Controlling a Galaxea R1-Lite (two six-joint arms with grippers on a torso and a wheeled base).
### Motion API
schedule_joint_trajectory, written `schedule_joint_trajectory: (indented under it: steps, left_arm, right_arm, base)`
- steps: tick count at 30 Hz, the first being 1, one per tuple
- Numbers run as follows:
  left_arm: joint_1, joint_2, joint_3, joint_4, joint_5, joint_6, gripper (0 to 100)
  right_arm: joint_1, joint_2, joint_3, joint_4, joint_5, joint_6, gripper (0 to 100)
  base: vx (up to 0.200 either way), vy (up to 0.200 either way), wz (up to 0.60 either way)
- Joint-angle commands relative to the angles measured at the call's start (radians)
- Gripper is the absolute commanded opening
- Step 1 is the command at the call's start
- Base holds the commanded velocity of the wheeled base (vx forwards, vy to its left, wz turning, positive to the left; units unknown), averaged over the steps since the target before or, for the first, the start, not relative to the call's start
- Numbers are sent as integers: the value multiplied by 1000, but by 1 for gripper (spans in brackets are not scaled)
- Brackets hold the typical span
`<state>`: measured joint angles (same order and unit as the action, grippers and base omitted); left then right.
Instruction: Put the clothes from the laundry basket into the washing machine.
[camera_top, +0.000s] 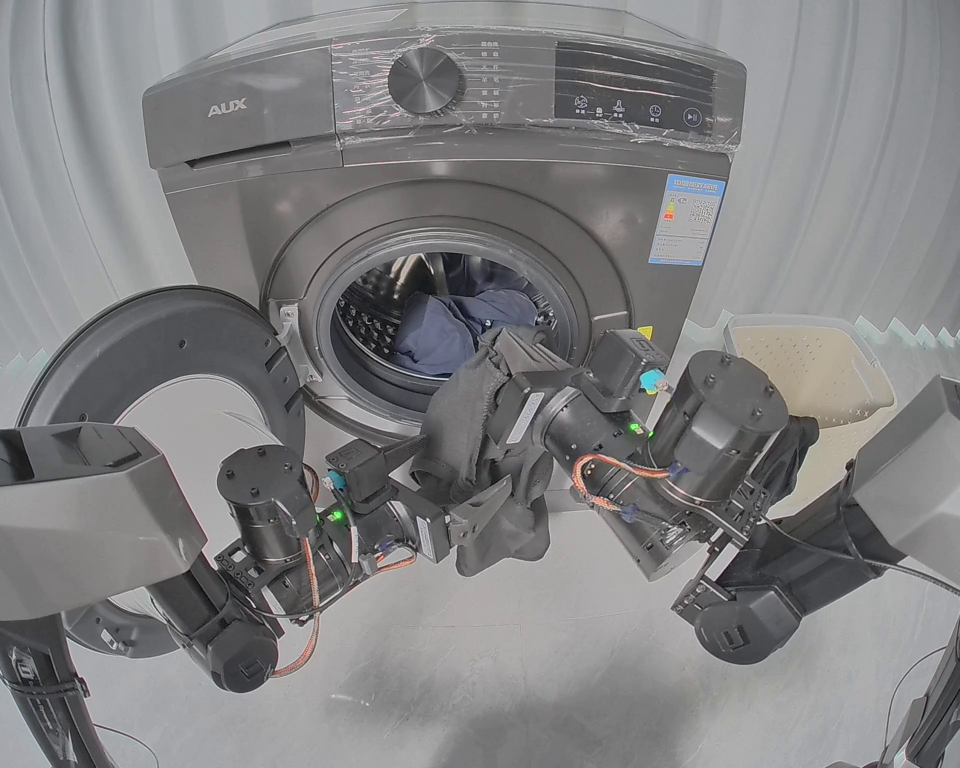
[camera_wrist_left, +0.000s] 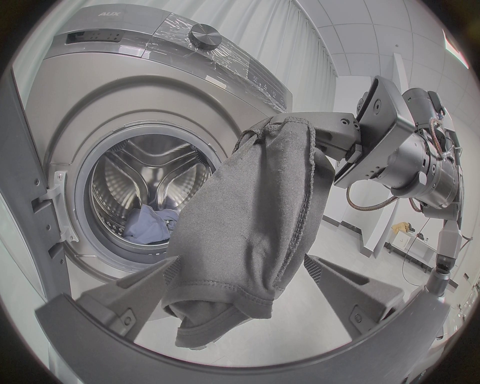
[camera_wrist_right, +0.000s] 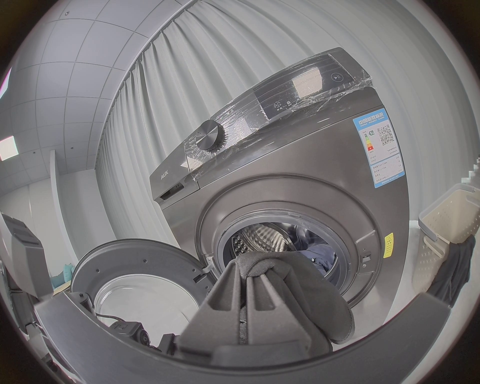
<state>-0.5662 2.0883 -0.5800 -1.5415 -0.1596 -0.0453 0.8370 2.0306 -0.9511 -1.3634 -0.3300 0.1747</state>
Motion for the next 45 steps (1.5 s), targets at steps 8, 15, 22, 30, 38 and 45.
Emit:
schedule_joint_trajectory:
  steps: [8,15,22,30,38,45]
  left_arm:
    - [14,-8,9,0,-3,1,0]
    - [12,-14,11,-2,-3,2,0]
    - [0,-68,35,-3,-5,1,0]
    - [-27,-172,111,-3,-35,2,0]
    - [-61,-198,144,-3,-49,2,0]
    - [-49,-194,134,-3,-43,-1,0]
  right_arm:
    - [-3,0,0,0,0,0,0]
    - [-4,3,0,0,0,0,0]
    - [-12,26,-2,0,3,0,0]
    - [-9,56,-2,-10,9,3,0]
    - [7,68,11,-17,23,5,100]
    - [-3,62,26,-19,22,5,100]
  base:
    - [0,0,0]
    - [0,0,0]
    - [0,0,0]
    - [0,0,0]
    - [0,0,0]
    - [0,0,0]
